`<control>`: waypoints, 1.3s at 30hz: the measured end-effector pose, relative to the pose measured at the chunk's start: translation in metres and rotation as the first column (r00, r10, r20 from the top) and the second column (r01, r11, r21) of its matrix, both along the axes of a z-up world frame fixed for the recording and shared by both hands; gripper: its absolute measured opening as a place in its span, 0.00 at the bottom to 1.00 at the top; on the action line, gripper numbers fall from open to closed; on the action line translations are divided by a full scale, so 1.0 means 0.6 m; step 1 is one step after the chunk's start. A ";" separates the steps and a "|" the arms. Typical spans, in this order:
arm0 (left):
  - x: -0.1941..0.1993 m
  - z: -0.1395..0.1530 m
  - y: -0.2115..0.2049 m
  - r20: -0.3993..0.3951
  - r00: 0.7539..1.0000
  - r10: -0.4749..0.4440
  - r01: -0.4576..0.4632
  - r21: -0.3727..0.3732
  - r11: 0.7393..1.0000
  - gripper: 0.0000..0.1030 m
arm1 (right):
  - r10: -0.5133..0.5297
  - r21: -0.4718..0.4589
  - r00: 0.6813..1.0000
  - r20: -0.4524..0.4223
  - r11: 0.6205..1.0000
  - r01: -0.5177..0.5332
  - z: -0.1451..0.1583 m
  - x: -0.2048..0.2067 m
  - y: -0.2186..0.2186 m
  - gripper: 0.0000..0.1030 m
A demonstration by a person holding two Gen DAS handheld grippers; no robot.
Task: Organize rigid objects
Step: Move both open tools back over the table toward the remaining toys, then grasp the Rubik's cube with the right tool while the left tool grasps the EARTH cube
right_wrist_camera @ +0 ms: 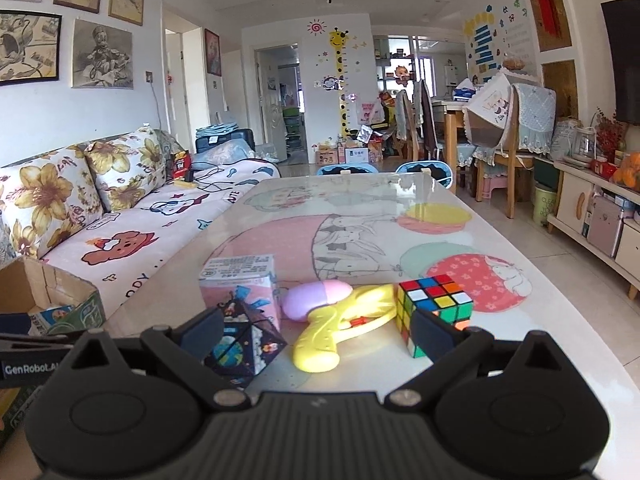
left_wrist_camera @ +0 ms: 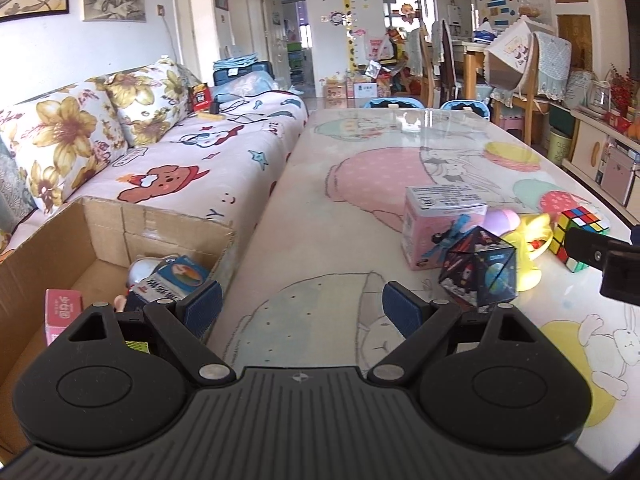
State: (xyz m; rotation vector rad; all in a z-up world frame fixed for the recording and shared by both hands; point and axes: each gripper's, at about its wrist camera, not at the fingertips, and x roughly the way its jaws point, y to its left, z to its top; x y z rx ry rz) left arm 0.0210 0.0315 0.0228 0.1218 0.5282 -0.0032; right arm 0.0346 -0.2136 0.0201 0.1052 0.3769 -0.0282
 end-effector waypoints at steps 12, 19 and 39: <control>0.003 -0.008 -0.010 -0.005 0.995 -0.099 0.098 -0.037 0.994 1.00 | -0.123 -0.031 0.989 -0.084 0.992 0.121 -0.024 0.028 -0.067 0.99; -0.002 -0.012 -0.029 0.006 0.982 -0.187 0.187 -0.045 0.981 1.00 | -0.145 -0.069 0.986 -0.086 0.988 0.140 -0.039 0.062 -0.093 0.99; 0.020 -0.056 -0.079 0.049 0.964 -0.260 0.253 0.107 0.961 1.00 | -0.027 0.101 0.983 -0.179 0.994 0.046 -0.071 0.137 -0.157 0.85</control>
